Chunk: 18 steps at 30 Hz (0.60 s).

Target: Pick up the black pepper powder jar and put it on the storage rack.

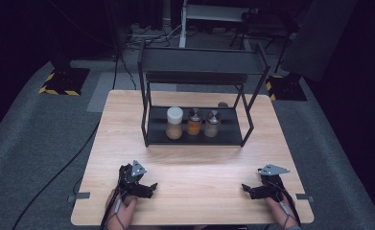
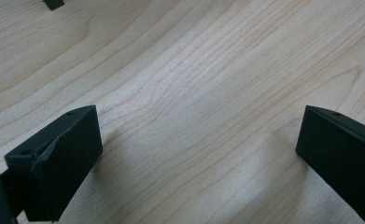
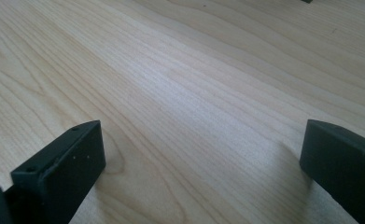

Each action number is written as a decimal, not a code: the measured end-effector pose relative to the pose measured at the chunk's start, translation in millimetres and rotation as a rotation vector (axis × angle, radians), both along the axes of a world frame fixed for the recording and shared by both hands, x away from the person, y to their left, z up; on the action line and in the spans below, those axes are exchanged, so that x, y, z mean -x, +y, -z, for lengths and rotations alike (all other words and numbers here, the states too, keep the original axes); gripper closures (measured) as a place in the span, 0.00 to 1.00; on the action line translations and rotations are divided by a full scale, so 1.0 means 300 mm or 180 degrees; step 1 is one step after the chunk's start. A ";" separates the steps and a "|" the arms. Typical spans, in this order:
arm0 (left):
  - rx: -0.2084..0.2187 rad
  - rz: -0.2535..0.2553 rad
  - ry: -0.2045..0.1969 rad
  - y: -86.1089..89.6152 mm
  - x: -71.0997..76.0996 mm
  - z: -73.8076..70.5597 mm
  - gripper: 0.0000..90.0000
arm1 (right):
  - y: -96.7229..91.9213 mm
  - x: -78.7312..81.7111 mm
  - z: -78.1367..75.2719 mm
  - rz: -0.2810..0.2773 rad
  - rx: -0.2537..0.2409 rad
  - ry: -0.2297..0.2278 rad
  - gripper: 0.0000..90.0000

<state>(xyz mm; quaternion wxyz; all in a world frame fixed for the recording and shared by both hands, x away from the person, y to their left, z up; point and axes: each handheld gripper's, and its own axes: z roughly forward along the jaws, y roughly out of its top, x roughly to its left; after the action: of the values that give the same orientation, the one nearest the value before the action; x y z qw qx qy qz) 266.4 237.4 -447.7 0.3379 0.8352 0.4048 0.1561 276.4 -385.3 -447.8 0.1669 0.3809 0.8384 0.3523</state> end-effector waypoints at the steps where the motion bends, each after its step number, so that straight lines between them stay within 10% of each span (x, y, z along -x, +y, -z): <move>1: 0.0000 -0.0003 0.0003 0.000 0.000 0.000 0.00 | 0.000 0.001 0.000 0.0003 -0.0001 0.0004 0.00; 18: 0.0000 -0.0004 0.0004 -0.001 0.000 0.000 0.00 | -0.003 0.000 0.000 -0.0018 -0.0005 0.0003 0.00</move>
<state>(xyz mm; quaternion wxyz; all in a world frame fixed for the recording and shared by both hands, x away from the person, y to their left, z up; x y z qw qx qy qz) 266.5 237.2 -447.6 0.3376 0.8350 0.4056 0.1558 276.4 -386.1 -447.9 0.1651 0.3788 0.8393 0.3532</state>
